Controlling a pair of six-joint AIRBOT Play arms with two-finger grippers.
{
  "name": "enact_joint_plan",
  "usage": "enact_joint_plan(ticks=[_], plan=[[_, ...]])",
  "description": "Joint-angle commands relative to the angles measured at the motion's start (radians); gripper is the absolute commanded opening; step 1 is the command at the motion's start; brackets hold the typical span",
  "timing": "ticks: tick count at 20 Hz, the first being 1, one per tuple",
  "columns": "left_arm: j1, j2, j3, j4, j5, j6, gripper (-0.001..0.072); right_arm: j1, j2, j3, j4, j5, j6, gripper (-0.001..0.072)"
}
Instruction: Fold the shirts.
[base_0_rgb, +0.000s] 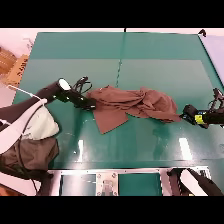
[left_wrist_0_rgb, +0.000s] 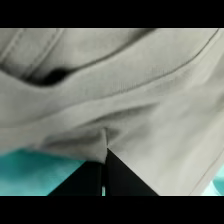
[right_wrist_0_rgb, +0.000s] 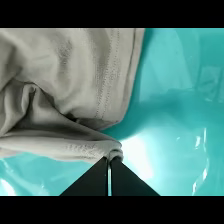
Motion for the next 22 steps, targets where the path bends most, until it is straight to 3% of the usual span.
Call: enact_joint_plan(ticks=[1, 8, 15, 18, 22], plan=[[0.045, 0.077, 0.109, 0.005, -0.157, 0.012, 0.0015, -0.009, 0.008, 0.051, 0.001, 0.034, -0.004, 0.0015], [0.159, 0.499, 0.465, 0.142, -0.239, -0.056, 0.0016, -0.009, 0.112, 0.495, 0.064, 0.191, 0.036, 0.0015], [0.171, 0.668, 0.954, 0.214, -0.172, -0.056, 0.0016, -0.009, 0.209, 1.108, -0.008, 0.176, 0.149, 0.0015], [0.171, 0.751, 0.980, 0.232, -0.078, -0.057, 0.0016, -0.009, 0.207, 1.294, -0.087, 0.165, 0.160, 0.0015], [0.171, 0.793, 0.980, 0.251, -0.071, -0.055, 0.0016, -0.009, 0.202, 1.328, -0.110, 0.179, 0.158, 0.0015]])
